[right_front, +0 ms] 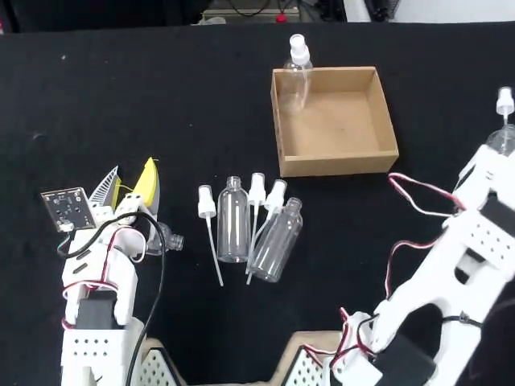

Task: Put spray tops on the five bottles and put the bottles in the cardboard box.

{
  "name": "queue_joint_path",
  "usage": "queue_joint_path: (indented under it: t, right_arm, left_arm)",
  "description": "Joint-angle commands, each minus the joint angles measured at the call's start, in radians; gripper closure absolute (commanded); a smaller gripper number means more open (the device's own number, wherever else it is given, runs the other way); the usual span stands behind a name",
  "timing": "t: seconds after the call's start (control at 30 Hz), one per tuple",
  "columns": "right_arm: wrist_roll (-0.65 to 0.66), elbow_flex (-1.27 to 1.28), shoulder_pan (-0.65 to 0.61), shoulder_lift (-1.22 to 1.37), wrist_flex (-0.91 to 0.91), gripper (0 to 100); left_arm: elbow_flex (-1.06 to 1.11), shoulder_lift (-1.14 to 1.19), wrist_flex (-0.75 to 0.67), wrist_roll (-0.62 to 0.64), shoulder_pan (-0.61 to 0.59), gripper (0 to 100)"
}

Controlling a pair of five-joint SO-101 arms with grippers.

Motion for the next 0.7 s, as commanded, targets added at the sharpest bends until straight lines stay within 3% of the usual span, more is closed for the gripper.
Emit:
queue_joint_path:
  t: [0.0,0.27,0.67]
  right_arm:
    - [-0.003,-0.145,0.011,0.051,0.063,70.6]
    - [-0.009,-0.515,0.015,0.424,0.183,70.6]
    - [-0.009,-1.271,0.018,1.066,0.420,70.5]
  left_arm:
    - [0.025,-0.015,-0.017,0.006,-0.004,80]
    - [0.025,-0.015,-0.018,0.006,-0.004,80]
    - [0.025,-0.015,-0.018,0.006,-0.004,80]
